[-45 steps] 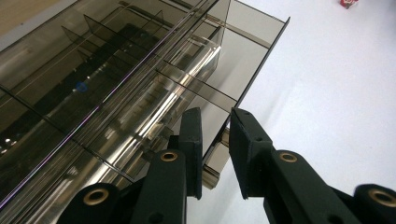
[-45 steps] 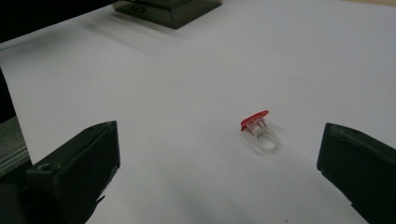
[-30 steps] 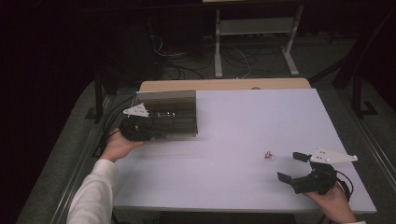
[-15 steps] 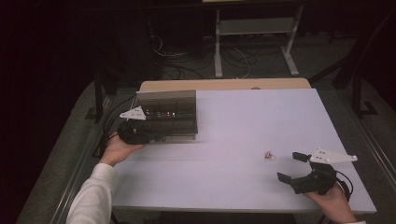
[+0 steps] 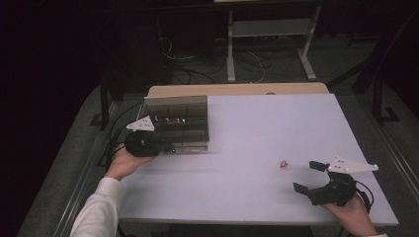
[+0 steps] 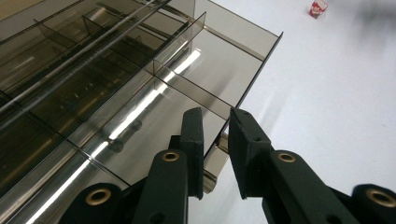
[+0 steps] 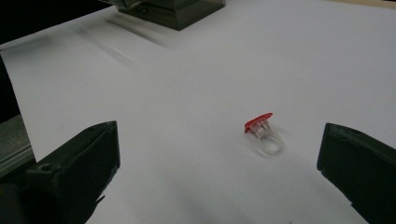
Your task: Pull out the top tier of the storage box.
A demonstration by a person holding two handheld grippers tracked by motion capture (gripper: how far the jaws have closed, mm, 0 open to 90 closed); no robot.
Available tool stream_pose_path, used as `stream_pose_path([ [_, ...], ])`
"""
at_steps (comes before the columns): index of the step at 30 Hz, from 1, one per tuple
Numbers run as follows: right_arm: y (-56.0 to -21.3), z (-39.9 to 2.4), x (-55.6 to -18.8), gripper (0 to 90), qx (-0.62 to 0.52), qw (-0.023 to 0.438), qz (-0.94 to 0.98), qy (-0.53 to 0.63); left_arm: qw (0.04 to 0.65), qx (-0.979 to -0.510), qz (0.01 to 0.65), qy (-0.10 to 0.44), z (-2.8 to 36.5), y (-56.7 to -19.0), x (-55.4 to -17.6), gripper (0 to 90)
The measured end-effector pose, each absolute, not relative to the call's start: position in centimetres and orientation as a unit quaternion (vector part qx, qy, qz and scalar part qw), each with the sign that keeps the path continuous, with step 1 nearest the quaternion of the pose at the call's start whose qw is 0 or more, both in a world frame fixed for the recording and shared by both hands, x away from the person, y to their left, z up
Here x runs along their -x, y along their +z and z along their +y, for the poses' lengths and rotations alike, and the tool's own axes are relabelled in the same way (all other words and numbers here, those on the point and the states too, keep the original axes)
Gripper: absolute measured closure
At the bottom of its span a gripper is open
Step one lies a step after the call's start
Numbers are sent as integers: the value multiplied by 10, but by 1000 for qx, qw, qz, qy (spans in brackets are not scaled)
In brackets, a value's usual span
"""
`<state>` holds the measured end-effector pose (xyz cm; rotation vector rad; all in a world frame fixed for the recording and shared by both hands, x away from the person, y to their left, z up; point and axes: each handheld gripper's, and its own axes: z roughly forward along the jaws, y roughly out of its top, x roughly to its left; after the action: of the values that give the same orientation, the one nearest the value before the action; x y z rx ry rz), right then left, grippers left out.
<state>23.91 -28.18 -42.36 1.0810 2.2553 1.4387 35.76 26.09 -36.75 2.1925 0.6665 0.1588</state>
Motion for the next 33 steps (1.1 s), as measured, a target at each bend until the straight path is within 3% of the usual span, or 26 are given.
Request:
stream_pose_path([
  [10, -423, -282, -239, 0, -371, 128, 775, 495, 414, -868, 267, 62, 263, -369, -353, 740],
  [33, -423, -283, -239, 0, -369, 126, 775, 497, 429, -851, 293, 74, 258, -365, -336, 497],
])
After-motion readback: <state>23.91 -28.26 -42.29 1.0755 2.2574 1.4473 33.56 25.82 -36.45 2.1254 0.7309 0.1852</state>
